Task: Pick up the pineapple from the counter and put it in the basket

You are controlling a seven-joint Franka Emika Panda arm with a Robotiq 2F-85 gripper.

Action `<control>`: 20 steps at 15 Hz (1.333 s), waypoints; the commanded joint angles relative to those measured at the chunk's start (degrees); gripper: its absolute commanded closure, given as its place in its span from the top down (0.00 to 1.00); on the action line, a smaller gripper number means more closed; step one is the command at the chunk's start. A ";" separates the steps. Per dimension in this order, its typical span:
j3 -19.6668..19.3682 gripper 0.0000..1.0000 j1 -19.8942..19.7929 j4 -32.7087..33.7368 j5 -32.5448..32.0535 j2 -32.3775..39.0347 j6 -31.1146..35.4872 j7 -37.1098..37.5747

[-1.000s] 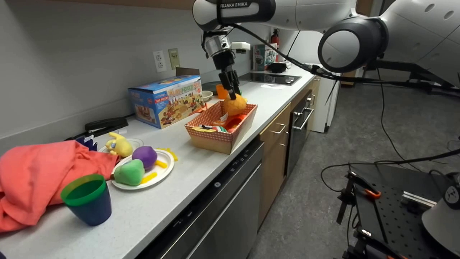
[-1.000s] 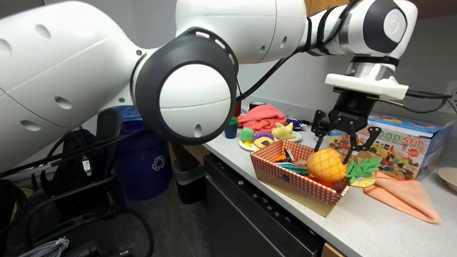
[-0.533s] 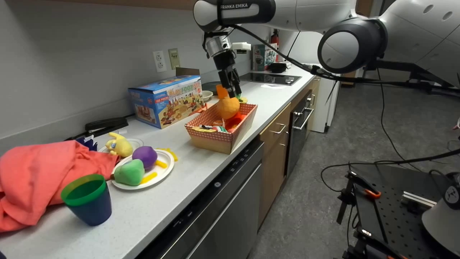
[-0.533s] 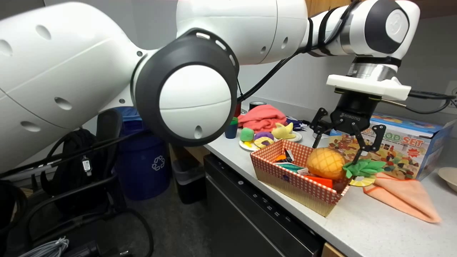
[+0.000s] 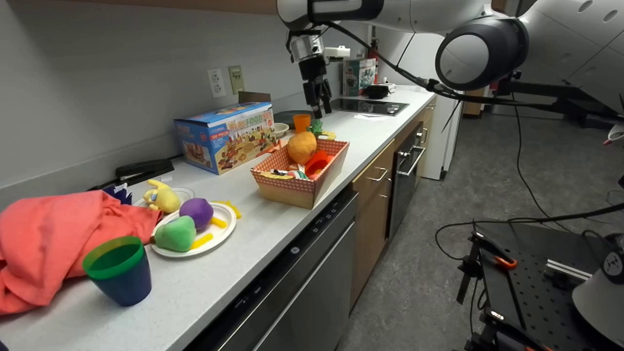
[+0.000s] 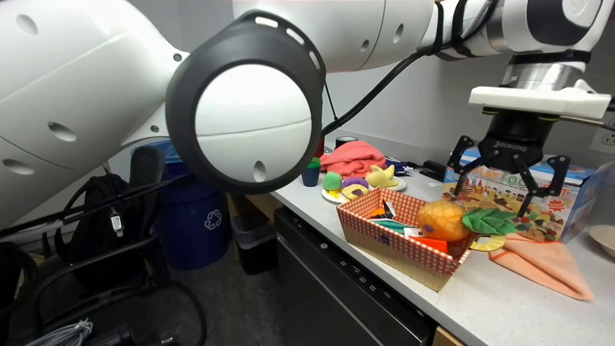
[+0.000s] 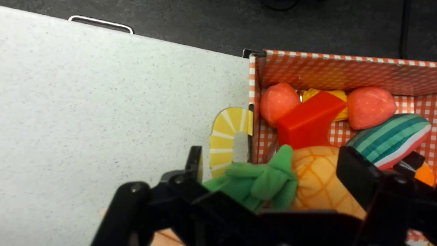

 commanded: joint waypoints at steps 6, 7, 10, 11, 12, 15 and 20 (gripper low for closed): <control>0.10 1.00 -4.82 -0.40 0.91 -4.95 0.92 -0.39; 0.08 1.00 -5.14 -0.55 0.90 -5.39 0.57 -0.47; -0.24 1.00 -4.83 -0.92 0.34 -5.23 1.11 -0.01; -0.24 1.00 -4.87 -0.92 0.34 -5.32 1.11 -0.01; -0.24 1.00 -4.86 -0.94 0.35 -5.32 1.11 -0.01; -0.22 1.00 -4.85 -0.50 0.35 -5.04 0.88 -0.01; -0.22 1.00 -4.85 -0.47 0.36 -5.02 0.86 -0.01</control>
